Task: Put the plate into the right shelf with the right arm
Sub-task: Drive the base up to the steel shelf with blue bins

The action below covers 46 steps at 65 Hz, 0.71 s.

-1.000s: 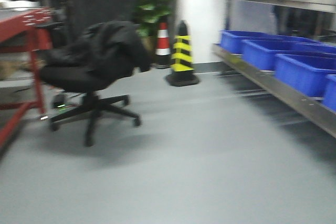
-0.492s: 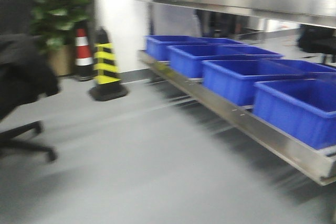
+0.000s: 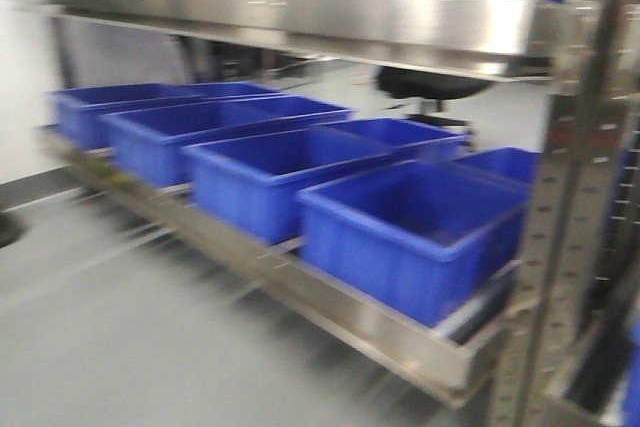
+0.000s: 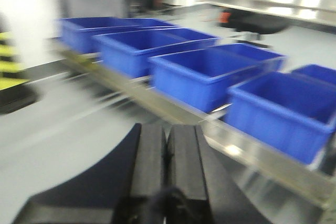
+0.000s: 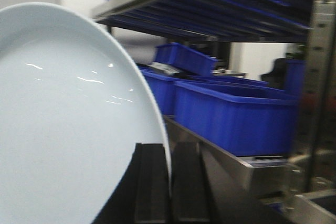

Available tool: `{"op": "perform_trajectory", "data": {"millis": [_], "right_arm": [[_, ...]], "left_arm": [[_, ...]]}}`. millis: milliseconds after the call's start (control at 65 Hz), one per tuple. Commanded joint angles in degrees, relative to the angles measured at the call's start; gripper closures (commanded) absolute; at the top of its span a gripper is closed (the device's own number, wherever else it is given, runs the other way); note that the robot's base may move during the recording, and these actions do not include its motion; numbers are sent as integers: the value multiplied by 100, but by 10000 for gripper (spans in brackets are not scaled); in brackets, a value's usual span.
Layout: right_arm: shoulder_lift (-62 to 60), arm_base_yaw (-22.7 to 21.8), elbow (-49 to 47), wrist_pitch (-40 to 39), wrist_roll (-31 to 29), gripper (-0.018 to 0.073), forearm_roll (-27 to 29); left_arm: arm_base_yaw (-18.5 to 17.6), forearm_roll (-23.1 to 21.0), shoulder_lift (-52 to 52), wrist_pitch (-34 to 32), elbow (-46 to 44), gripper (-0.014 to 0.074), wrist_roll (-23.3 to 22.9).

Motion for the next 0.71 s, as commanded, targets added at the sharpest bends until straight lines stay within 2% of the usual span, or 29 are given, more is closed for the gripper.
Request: {"op": "perform_trajectory", "data": {"millis": [0,692], "right_arm": [[73,-29,-148,-568,-20,503,22],[73,-29,-148,-568,-20,503,22]], "left_arm": [[8,-23,-30,-492,46,643,-19],[8,-23,-30,-492,46,643,-19]]}}
